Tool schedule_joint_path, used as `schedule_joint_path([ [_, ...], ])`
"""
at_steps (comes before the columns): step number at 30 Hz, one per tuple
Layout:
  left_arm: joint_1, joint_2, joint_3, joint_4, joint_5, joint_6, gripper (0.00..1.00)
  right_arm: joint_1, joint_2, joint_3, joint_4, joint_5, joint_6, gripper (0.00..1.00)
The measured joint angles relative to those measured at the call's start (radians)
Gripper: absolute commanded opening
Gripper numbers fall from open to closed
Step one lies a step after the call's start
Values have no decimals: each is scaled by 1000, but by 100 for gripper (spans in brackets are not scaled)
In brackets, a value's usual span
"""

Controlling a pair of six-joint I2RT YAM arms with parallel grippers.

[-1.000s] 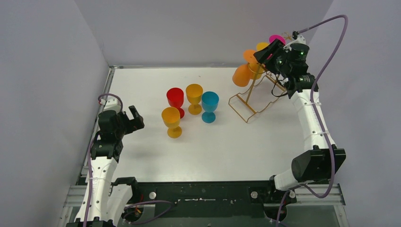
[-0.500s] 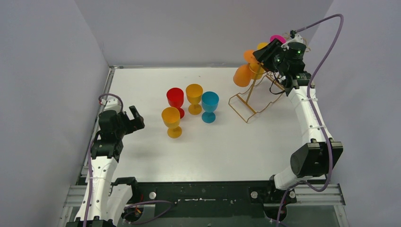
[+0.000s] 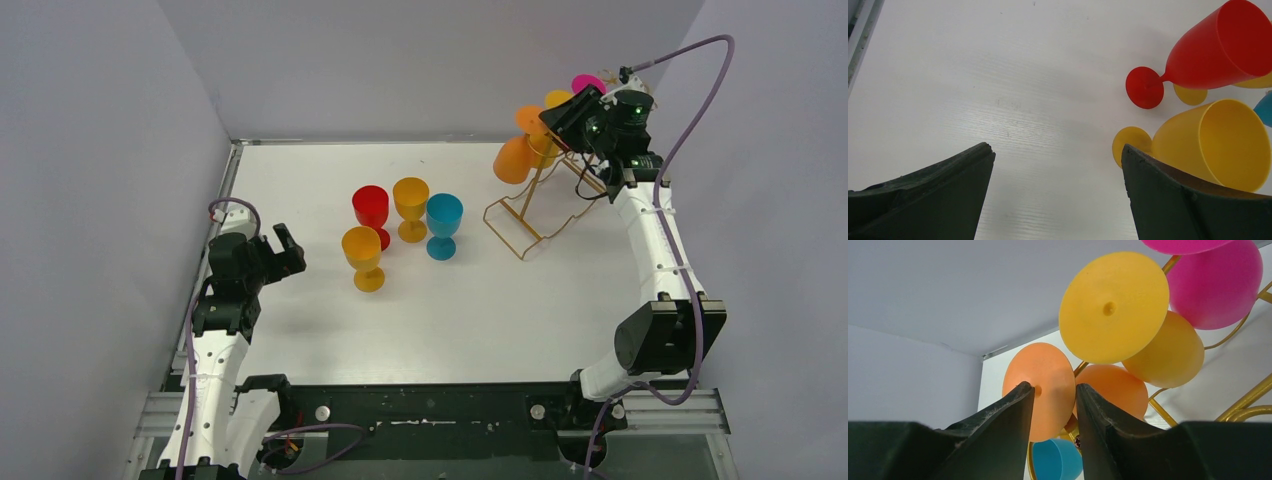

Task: Take the wine glass off the wine glass rack
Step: Pick up the wine glass from the wine rack.

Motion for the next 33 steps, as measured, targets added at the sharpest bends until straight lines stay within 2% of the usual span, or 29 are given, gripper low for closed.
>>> schedule_joint_path([
  [7, 0, 0, 0, 0, 0, 0, 97, -28, 0, -13, 15, -51, 27, 29],
  [11, 0, 0, 0, 0, 0, 0, 97, -43, 3, -18, 23, -73, 35, 29],
  [16, 0, 0, 0, 0, 0, 0, 97, -52, 4, -30, 50, -99, 53, 34],
  [25, 0, 0, 0, 0, 0, 0, 97, -62, 14, -24, 64, -148, 52, 32],
  [33, 0, 1, 0, 0, 0, 0, 97, -58, 38, 26, -1, -158, -9, 31],
])
